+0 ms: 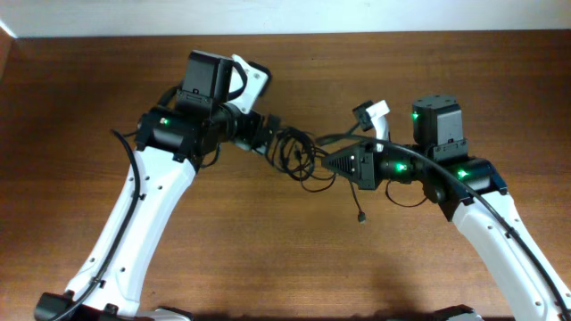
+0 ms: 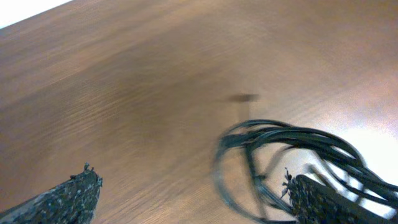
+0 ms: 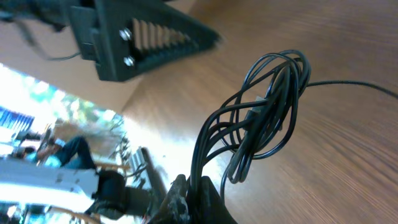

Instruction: Untangle cables

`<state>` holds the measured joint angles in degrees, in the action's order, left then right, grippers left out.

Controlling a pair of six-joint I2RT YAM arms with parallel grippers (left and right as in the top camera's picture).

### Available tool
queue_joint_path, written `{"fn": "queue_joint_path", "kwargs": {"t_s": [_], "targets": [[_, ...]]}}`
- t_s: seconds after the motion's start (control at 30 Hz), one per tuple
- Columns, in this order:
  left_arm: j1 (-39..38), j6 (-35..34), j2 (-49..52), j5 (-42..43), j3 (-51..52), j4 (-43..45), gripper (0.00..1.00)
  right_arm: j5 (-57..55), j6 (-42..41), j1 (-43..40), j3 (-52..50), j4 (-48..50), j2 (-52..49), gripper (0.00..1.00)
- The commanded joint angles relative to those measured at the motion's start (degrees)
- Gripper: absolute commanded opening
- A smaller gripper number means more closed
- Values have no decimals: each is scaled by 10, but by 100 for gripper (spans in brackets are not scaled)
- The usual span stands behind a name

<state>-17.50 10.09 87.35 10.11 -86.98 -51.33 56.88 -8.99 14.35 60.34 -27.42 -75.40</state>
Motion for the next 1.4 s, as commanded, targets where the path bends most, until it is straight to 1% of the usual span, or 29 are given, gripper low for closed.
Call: {"fn": "queue_joint_path", "kwargs": {"t_s": [0.0, 0.1, 0.2, 0.23, 0.3, 0.33, 0.37, 0.4, 0.47, 0.5, 0.57, 0.6, 0.63, 0.73, 0.8, 0.83, 0.87, 0.93, 0.97, 1.0, 1.03, 1.07, 1.1, 1.2, 1.23, 1.27, 1.3, 1.33, 1.37], "targets": [[3, 110, -14, 122, -12, -15, 99, 103, 106, 3, 7, 2, -1, 4], [3, 125, -11, 134, -12, -34, 99, 117, 137, 3, 7, 3, -1, 4], [3, 202, -11, 187, -12, -84, 100, 117, 159, 3, 7, 5, -1, 4], [3, 220, -11, 198, -12, -94, 98, 117, 159, 3, 7, 6, -1, 4], [3, 245, -11, 214, -12, -107, 85, 120, 159, 3, 7, 6, -1, 4], [3, 254, -11, 217, -12, -110, 75, 121, 159, 3, 7, 6, -1, 4], [3, 258, -11, 219, -12, -113, 59, 122, 159, 3, 7, 6, -1, 4], [3, 258, -11, 219, -12, -114, 52, 122, 159, 3, 7, 7, -1, 4], [3, 258, -11, 219, -12, -114, 51, 134, 164, 3, 7, 7, -1, 4], [3, 261, -11, 219, -12, -114, 54, 148, 174, 3, 7, 7, -1, 4], [3, 273, -11, 218, -12, -115, 68, 177, 190, 3, 7, 7, -1, 4], [3, 285, -11, 218, -12, -115, 80, 182, 191, 3, 7, 7, -1, 4], [3, 293, -11, 217, -12, -115, 98, 192, 193, 3, 7, 7, -1, 4], [3, 299, -11, 216, -12, -115, 100, 212, 208, 3, 7, 6, -1, 4], [3, 299, -11, 217, -12, -116, 91, 212, 208, 3, 7, 7, -1, 4], [3, 299, -11, 217, -12, -118, 84, 211, 208, 3, 7, 7, -1, 4], [3, 299, -11, 217, -12, -120, 73, 212, 208, 3, 7, 7, -1, 4], [3, 299, -10, 220, -12, -122, 45, 212, 208, 3, 7, 7, -1, 4], [3, 299, -9, 219, -12, -122, 36, 214, 208, 3, 7, 7, -1, 4], [3, 299, -6, 214, -12, -122, 34, 226, 208, 3, 7, 9, -1, 4], [3, 299, -2, 205, -12, -122, 38, 233, 208, 3, 7, 12, -1, 4], [3, 299, 4, 193, -12, -122, 40, 237, 208, 3, 7, 15, -1, 4], [3, 299, 8, 188, -12, -122, 43, 237, 208, 3, 7, 15, -1, 4], [3, 299, 25, 188, -12, -122, 69, 237, 208, 3, 7, 15, -1, 4], [3, 299, 28, 188, -12, -122, 72, 237, 208, 3, 7, 15, -1, 4], [3, 299, 31, 188, -12, -122, 72, 237, 208, 3, 7, 15, -1, 4], [3, 299, 33, 191, -12, -122, 70, 237, 208, 3, 7, 15, -1, 4], [3, 299, 34, 203, -12, -122, 58, 237, 208, 3, 7, 16, -1, 4], [3, 299, 34, 212, -12, -122, 43, 237, 208, 3, 7, 16, -1, 4]]}}
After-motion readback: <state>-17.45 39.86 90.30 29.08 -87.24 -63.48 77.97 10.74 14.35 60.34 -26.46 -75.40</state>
